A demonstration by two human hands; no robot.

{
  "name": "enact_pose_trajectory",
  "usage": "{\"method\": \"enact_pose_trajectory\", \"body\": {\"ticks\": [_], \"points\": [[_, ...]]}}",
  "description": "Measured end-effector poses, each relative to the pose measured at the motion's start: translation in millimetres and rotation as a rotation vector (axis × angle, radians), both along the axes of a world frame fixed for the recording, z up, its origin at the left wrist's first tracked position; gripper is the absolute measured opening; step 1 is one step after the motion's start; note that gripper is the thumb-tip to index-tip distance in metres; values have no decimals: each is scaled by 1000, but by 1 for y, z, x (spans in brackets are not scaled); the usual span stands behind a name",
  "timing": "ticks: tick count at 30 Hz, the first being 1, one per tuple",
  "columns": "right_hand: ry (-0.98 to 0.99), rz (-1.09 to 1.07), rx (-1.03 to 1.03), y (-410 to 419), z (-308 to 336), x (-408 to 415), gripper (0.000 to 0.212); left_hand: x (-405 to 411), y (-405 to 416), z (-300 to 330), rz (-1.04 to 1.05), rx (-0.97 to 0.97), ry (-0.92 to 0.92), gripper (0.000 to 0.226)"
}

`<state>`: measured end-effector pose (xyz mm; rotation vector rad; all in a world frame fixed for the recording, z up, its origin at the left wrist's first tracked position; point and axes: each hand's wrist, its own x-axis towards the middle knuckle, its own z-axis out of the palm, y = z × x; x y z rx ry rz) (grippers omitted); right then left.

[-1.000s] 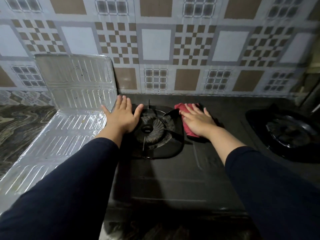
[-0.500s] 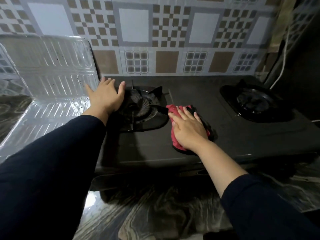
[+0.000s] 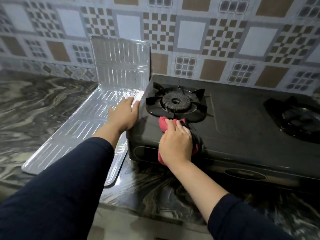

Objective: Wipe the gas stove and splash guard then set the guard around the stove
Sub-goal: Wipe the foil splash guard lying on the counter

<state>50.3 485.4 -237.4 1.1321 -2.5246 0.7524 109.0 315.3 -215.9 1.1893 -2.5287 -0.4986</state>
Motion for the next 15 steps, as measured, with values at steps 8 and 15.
{"method": "enact_pose_trajectory", "body": {"ticks": [8, 15], "points": [[-44, 419, 96, -76, 20, 49, 48, 117, -1, -38, 344, 96, 6, 48], [-3, 776, 215, -124, -10, 92, 43, 187, 4, -87, 582, 191, -45, 54]]}}
